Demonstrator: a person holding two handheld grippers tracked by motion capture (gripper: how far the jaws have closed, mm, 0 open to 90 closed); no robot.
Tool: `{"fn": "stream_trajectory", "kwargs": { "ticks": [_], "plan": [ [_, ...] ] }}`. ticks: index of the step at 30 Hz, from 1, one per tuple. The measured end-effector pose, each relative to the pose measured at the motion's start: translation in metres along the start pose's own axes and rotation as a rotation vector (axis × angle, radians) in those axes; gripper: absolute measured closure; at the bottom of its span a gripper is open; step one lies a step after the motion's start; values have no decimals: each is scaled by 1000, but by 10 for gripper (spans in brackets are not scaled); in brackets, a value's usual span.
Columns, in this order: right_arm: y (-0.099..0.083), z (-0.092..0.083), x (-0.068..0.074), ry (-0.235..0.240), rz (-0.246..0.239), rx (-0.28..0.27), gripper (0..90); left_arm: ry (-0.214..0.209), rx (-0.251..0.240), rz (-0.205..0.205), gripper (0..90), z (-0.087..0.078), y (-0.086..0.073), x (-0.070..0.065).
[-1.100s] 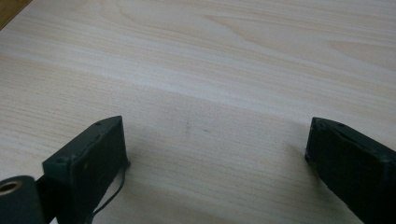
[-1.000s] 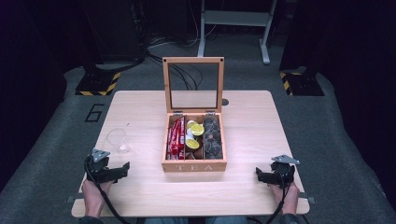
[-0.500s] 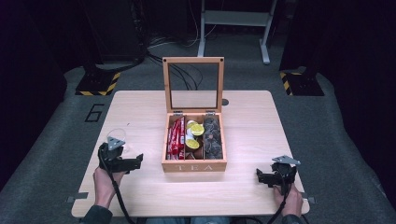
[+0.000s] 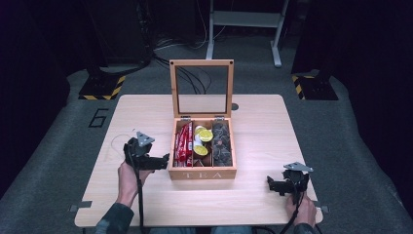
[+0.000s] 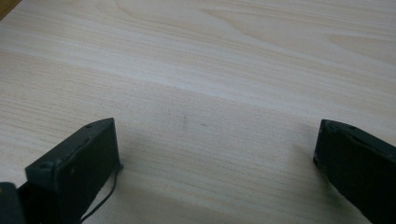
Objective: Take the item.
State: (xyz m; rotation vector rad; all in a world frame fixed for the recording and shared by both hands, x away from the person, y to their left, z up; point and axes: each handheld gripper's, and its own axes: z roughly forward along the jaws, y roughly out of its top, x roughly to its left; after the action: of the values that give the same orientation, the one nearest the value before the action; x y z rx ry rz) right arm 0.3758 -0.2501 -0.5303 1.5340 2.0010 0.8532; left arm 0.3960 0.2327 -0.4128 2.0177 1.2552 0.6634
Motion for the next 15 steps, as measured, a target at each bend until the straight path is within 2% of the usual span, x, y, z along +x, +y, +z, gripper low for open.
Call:
{"fn": "stream_trajectory", "kwargs": {
  "ticks": [7,15],
  "plan": [
    [0,0,1,-3,6,1,0,-48,-5,34,2,16,22,-26],
    [0,1,1,4,0,-3,0,-77,12,95,2,30,45,-47]
  ]
}}
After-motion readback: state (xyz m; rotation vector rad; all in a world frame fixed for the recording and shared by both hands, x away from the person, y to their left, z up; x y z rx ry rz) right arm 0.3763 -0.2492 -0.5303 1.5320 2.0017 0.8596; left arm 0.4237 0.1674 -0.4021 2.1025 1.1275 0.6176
